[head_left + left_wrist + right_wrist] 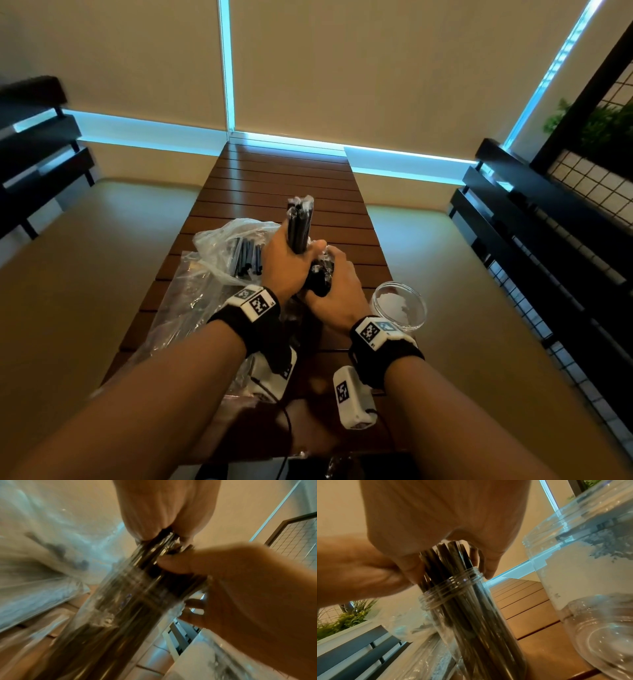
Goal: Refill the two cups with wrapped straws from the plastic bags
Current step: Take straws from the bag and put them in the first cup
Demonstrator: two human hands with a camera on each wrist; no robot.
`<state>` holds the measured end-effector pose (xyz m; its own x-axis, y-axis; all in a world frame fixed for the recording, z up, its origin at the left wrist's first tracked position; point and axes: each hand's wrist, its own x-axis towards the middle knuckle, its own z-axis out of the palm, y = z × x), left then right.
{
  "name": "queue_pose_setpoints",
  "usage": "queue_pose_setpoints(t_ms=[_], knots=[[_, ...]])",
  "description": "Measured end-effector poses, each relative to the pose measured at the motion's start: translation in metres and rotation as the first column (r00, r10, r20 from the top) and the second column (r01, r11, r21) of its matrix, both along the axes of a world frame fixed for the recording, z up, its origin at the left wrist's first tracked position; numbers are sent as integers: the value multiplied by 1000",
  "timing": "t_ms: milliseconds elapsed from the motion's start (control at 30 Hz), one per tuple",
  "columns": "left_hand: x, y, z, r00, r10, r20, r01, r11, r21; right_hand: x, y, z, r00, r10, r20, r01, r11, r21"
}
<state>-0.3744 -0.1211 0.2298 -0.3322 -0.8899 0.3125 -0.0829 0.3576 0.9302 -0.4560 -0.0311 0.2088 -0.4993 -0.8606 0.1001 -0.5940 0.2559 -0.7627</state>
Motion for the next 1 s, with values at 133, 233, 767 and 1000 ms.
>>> queue_pose_setpoints(t_ms=[133,233,767,1000], knots=[[4,6,-16,993,14,115,1,991,-133,2,-1,-2,1000,-7,-13,6,1000,-20],[11,0,-20,983,31,181,-7,991,-136,2,2,-1,999,-17,-29,17,1000,-9],[34,-11,3,641,-156,752,557,769,-315,0,2,2,998,35,-46,-34,999,32],[33,-6,-6,612,-128,780,576,749,-329,-5,8,4,997,20,-80,-14,997,75]])
